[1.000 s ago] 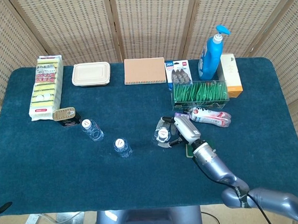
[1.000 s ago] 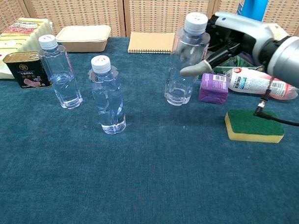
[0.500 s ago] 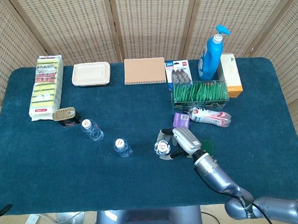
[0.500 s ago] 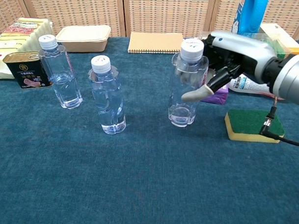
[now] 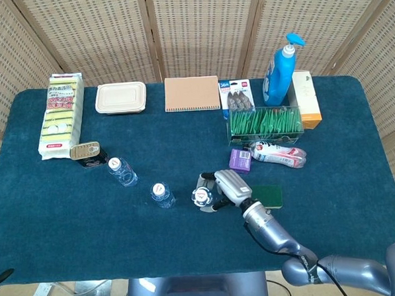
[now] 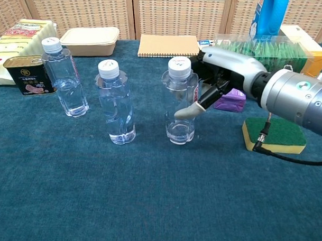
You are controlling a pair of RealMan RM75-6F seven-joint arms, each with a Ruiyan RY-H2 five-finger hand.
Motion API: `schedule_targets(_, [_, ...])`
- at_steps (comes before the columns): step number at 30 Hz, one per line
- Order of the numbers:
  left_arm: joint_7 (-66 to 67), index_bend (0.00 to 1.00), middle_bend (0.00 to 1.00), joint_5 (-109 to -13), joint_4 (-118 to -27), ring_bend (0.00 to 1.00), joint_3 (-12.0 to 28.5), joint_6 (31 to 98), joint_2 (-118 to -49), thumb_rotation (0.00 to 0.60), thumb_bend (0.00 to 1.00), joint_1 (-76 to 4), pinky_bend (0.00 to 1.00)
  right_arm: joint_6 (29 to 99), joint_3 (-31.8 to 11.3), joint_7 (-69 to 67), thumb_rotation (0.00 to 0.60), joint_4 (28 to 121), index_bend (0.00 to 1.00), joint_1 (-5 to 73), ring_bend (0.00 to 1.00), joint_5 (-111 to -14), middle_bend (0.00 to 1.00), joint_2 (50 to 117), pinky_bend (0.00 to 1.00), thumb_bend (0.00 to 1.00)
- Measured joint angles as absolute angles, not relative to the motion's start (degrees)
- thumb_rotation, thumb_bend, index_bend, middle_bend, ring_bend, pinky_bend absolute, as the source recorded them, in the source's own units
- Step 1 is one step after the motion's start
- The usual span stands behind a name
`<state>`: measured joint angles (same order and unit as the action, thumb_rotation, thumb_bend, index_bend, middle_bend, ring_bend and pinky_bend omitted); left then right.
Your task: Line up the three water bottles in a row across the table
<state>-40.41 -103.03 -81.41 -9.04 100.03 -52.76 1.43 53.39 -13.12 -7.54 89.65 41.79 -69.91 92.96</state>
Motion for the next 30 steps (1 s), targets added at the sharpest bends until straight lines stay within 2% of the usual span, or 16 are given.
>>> schedule_targets(10, [-41.0, 0.00, 0.00, -103.2, -80.9, 0.00, -9.2, 100.4, -52.8, 0.600, 0.12, 1.5, 0.00, 52.2, -13.7, -4.5, 0.600, 87.4, 0.52, 43.2, 0.51, -67.2, 0.57, 95.5, 0.63, 0.21])
schedule_targets(16, [-41.3, 0.00, 0.00, -103.2, -80.7, 0.00, -9.2, 100.5, -52.8, 0.600, 0.12, 1.4, 0.00, 52.1, -13.4, -2.6, 0.600, 86.6, 0.35, 43.5, 0.46, -67.1, 0.49, 95.7, 0.62, 0.21])
schedule_targets(20, [-41.4, 0.00, 0.00, -103.1, -80.7, 0.00, -9.2, 100.6, -52.8, 0.600, 0.12, 1.5, 0.00, 52.0, -13.5, -2.5, 0.600, 86.9, 0.23, 43.5, 0.38, -67.0, 0.38, 95.2, 0.57, 0.21])
schedule_targets(30, [-41.5, 0.00, 0.00, -103.3, -80.4, 0.00, -9.3, 100.9, -52.9, 0.600, 0.12, 1.6, 0.00, 53.1, -13.3, -3.5, 0.600, 89.7, 0.19, 42.4, 0.30, -68.6, 0.28, 92.7, 0.52, 0.19])
